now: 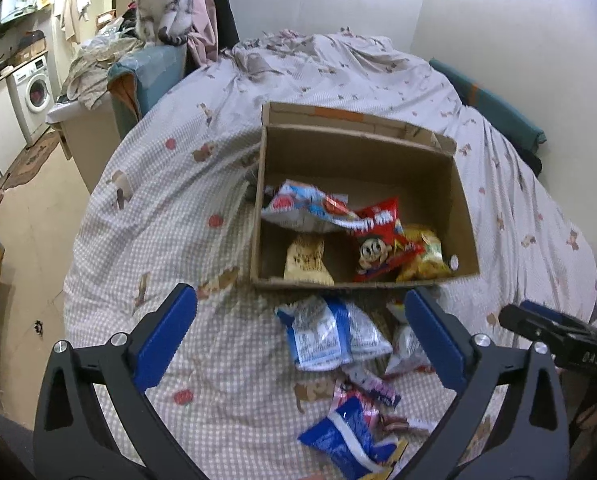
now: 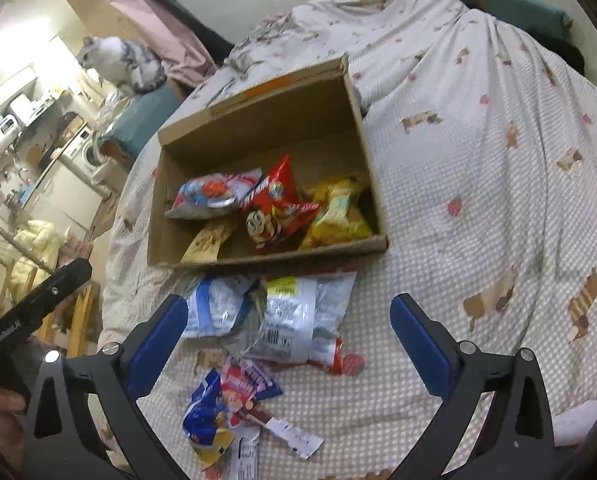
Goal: Organize snacks
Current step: 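Withdraw both tools from the box toward the remaining snacks, then grasp the blue snack bag with the left tool while the right tool grasps the chocolate bar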
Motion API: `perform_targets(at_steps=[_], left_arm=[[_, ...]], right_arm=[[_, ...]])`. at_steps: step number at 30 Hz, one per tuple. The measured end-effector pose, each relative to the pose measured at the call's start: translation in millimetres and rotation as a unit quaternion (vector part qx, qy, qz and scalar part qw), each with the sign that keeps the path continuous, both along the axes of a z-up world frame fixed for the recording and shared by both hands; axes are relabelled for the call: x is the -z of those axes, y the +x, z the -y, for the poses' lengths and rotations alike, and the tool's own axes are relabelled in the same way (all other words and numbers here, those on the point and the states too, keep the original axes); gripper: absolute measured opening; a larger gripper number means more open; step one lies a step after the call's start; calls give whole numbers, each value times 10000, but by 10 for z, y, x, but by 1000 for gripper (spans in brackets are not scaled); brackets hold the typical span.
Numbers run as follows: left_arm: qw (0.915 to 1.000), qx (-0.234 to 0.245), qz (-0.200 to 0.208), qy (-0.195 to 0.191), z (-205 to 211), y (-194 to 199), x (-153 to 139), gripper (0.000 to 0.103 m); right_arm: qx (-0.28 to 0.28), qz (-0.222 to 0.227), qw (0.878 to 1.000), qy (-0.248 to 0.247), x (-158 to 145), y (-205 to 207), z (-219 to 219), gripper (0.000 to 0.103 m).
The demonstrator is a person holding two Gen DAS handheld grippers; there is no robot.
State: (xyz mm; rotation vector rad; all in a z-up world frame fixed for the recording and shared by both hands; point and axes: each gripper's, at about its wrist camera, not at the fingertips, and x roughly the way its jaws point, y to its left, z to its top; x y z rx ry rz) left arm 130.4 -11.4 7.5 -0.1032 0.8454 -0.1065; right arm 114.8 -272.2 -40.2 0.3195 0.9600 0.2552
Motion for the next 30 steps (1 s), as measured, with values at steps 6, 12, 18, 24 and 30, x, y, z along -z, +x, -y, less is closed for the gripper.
perform_targets(at_steps=[6,12,18,24,30], left_arm=[[9997,-69,-250,21,-20,-112,109,102],[9984,-296,-469,60,-108,-160,214,102],[9961,-388,-791,47,-154,-142,327,102],[9843,-159,-1742,-246,-52,-155,677,102],[9582,115,-2771,-700,250,-294,1190,99]], right_arm=[[71,-195,9998,83,81,-61,35,103],[335,-415,9981,315,186,-134,197,103],[432,-1030,9924,511,438,-75,246,103],[214,-1574,9856,581,658,-56,140,103],[299,-1547,9863,493,660,-64,151,103]])
